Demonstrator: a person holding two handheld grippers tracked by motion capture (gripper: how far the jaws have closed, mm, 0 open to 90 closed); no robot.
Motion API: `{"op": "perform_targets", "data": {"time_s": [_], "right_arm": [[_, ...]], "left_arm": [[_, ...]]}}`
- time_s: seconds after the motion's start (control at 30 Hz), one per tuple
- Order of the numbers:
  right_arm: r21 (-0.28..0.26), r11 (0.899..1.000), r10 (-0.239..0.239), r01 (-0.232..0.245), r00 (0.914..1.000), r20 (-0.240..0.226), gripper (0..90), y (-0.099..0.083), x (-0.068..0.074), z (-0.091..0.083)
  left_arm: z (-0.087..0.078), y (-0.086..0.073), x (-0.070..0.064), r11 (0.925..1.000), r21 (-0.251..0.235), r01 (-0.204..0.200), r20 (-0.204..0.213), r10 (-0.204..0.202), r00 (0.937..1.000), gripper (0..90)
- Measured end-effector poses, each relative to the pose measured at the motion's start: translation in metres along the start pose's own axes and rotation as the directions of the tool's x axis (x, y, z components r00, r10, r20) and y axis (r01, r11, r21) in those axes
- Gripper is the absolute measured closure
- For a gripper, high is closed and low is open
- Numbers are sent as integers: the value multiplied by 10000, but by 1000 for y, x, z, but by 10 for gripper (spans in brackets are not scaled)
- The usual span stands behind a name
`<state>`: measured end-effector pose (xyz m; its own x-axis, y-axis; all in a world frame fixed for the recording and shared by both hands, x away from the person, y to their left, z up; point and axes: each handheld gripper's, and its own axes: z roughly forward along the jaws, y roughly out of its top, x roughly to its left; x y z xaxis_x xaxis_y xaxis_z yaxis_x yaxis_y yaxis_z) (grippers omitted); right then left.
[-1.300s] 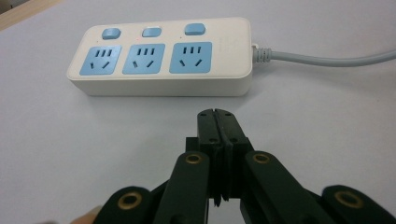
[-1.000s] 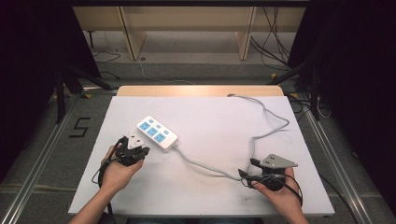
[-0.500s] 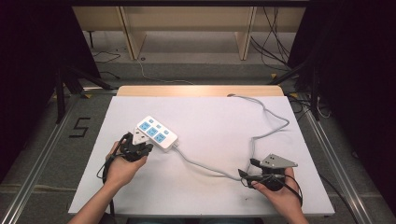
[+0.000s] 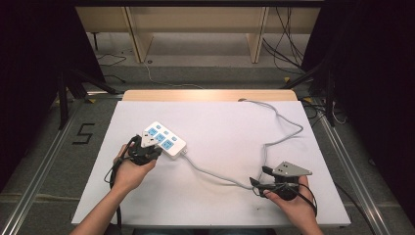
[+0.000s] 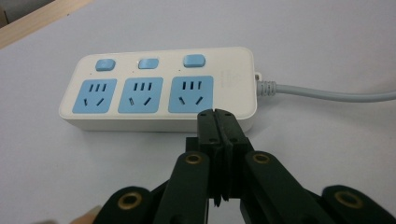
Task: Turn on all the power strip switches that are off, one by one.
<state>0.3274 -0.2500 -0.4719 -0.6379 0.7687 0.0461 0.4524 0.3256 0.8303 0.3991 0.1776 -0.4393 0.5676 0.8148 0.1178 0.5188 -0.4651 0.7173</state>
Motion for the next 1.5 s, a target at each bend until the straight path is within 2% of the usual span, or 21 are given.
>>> {"op": "perform_targets", "data": {"time_s": [0.63,1.0,1.5], "right_arm": [[-7,10000,7,-7,10000,12,356,0,0,0],[-19,10000,34,-34,10000,18,356,0,0,0],[15,10000,84,-84,10000,35,356,0,0,0]], "left_arm": [[14,21,0,9999,4,-102,-41,102,9999,894],[25,32,-1,9993,140,-349,-6,350,9994,893],[42,43,4,9992,353,-163,-17,164,9999,893]]}}
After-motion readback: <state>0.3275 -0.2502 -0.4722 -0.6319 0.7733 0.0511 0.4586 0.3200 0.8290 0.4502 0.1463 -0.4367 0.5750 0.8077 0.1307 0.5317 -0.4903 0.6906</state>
